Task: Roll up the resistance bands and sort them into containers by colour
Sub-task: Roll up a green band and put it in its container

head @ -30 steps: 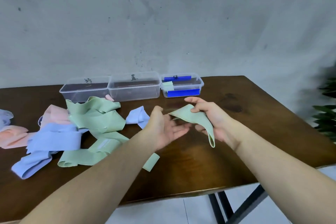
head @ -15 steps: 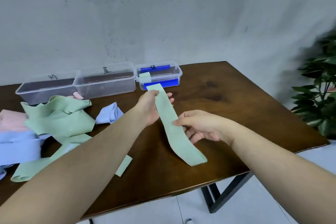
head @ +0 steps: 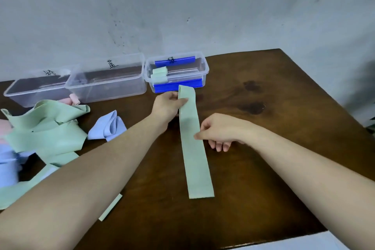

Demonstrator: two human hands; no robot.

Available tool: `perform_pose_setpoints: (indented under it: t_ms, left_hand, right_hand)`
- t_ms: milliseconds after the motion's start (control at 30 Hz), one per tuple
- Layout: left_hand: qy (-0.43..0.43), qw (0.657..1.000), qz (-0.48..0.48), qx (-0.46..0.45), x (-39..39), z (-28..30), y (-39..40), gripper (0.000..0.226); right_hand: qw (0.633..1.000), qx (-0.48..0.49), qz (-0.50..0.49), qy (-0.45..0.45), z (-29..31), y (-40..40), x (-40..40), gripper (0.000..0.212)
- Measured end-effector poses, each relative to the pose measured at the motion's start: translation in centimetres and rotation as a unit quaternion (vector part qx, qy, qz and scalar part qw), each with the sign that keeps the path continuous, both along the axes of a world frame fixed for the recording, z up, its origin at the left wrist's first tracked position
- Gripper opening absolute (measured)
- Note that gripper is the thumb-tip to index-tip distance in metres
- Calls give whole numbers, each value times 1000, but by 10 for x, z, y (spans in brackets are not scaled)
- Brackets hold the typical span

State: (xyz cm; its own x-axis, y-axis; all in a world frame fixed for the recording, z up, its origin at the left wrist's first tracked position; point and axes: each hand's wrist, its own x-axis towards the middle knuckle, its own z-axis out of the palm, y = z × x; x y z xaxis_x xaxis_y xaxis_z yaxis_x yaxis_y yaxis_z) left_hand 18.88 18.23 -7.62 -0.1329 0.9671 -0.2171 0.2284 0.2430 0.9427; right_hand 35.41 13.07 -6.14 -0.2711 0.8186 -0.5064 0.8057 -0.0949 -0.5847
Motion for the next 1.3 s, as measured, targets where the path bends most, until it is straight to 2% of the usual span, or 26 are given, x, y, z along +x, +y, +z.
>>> perform_pose_setpoints:
  t_ms: [100,200,300,433,533,667,800,900,1033,1133,1300]
  left_hand:
    - [33,999,-5,2,1,-3,9,17]
    - [14,1000,25,2,-1,-9,11,24]
    - [13,999,39,4,-2,-10,3,21]
    - [26,1000,-2,17,-5,-9,-20,12]
    - [74,993,-73,56,-8,-10,-49,9]
    - [143,969,-170,111,-15,-14,-91,3]
    - [187,942,-243,139,-27,-19,-126,5]
    - [210,917,-288,177,-39,-23,-148,12]
    - [263,871,-356,213,-50,-28,-166,33]
    - [310,848,-346,256,-51,-32,-176,37]
    - [362,813,-336,309,-44,-32,-193,28]
  right_hand:
    - [998,34,49,-26,-3,12,4,24]
    - [995,49,80,-21,-5,18,8,24]
    - [994,67,80,-12,-7,18,10,26]
    - [993,105,59,-2,-13,7,11,29]
    - [989,146,27,21,-15,-11,13,34]
    - [978,201,-39,43,-18,-41,10,32]
    - [963,243,-86,82,-23,-74,12,5]
    - [964,247,-57,78,-24,-102,12,14]
    - [951,308,23,35,-30,-138,7,35]
    - [935,349,58,-16,-37,-153,6,47]
    - [928,363,71,-42,-45,-160,14,40]
